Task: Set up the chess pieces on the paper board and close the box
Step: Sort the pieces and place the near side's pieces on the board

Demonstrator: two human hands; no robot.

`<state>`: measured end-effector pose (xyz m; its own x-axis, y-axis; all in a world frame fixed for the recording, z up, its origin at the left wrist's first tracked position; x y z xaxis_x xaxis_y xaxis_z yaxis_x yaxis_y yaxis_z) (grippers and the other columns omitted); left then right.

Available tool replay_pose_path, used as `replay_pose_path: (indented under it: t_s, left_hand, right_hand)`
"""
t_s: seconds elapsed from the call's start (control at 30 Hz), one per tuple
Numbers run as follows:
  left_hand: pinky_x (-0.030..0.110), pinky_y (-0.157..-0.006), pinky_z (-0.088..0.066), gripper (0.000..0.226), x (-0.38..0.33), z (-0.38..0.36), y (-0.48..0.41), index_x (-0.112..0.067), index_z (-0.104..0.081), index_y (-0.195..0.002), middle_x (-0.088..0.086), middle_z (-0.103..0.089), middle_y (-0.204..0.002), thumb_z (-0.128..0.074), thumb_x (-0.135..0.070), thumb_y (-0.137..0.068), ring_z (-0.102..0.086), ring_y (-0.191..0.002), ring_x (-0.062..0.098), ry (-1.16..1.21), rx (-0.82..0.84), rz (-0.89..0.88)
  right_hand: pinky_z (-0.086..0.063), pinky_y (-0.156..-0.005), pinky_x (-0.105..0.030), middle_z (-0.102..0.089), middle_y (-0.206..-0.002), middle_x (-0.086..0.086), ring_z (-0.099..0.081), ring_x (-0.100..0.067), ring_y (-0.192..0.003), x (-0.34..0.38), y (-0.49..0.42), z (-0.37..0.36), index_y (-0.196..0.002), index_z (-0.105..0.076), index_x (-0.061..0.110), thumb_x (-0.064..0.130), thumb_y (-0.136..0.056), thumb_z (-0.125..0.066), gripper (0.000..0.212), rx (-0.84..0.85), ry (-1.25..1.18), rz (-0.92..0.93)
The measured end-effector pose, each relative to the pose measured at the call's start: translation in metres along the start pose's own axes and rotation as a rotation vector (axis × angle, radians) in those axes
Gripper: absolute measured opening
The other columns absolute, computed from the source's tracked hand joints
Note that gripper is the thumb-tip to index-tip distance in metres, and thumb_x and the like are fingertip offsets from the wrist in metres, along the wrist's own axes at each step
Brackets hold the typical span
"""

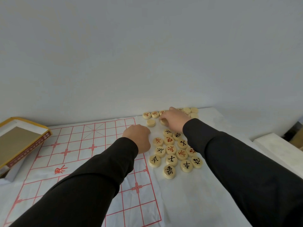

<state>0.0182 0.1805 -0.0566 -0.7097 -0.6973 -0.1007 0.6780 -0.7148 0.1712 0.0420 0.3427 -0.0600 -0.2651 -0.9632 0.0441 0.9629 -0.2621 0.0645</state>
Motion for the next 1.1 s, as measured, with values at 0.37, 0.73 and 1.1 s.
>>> replay_pose_path:
  t_s: [0.37,0.73,1.1]
  left_hand:
    - [0.029,-0.093,-0.042,0.045,0.0,-0.001,0.001,-0.017,-0.047,-0.133,0.007,-0.054,-0.125,-0.046,-0.016,-0.088,-0.05,-0.116,0.023,-0.006,0.005,-0.004]
    - [0.028,-0.093,-0.042,0.045,0.0,-0.001,0.002,-0.017,-0.047,-0.133,0.007,-0.053,-0.126,-0.047,-0.016,-0.089,-0.05,-0.116,0.023,-0.014,0.023,0.003]
    - [0.033,-0.112,-0.024,0.057,0.012,-0.004,-0.001,-0.022,-0.026,-0.146,0.005,-0.028,-0.151,-0.041,-0.01,-0.092,-0.026,-0.139,0.024,0.038,0.025,-0.057]
  right_hand:
    - [-0.048,-0.082,-0.033,-0.06,-0.107,-0.002,-0.056,-0.021,-0.096,-0.014,0.013,0.003,-0.101,-0.062,0.015,-0.001,-0.084,-0.055,0.024,-0.145,-0.035,0.024]
    - [-0.047,-0.09,-0.034,-0.062,-0.111,-0.007,-0.056,-0.024,-0.102,-0.028,0.039,-0.012,-0.109,-0.069,0.013,-0.005,-0.084,-0.051,0.035,-0.142,0.025,0.043]
    - [-0.037,-0.084,-0.021,-0.051,-0.116,-0.007,-0.054,-0.021,-0.102,-0.017,0.035,0.003,-0.116,-0.065,0.017,-0.006,-0.084,-0.046,0.043,-0.233,-0.266,-0.105]
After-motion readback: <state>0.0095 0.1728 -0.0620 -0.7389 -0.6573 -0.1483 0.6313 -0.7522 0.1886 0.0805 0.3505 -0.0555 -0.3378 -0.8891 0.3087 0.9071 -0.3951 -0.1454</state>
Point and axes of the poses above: each hand's wrist, its own y-axis away from the middle knuckle, its own z-axis out of the back of the hand, x = y × z, the point moved 2 cm from there along -y, towards the middle knuckle
